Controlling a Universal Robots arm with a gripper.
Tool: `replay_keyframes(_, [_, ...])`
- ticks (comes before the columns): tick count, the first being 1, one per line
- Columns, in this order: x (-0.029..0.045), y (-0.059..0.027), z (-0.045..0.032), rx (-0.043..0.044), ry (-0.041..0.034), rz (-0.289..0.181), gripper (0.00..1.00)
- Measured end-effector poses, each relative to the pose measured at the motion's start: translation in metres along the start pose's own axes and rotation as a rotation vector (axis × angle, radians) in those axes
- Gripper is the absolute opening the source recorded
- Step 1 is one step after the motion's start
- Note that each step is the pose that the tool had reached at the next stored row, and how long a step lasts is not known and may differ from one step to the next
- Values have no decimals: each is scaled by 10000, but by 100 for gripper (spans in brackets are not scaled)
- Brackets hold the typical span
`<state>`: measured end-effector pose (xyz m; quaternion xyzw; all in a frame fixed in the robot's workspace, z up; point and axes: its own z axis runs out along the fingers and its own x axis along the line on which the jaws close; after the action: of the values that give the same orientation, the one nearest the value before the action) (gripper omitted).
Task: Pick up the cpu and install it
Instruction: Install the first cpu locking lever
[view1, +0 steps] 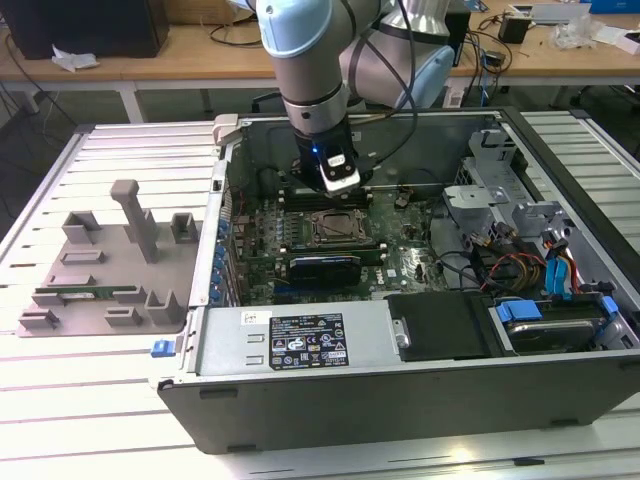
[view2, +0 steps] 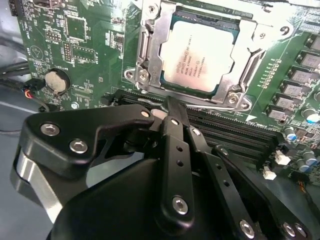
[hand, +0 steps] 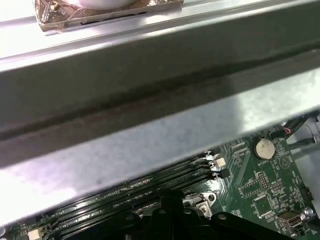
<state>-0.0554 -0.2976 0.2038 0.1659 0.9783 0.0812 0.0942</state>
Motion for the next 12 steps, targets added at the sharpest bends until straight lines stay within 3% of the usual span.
replay_keyframes(8, [19,26,8,51,-87,355,11])
replay_keyframes(12, [22,22,27,32,-216,464,11])
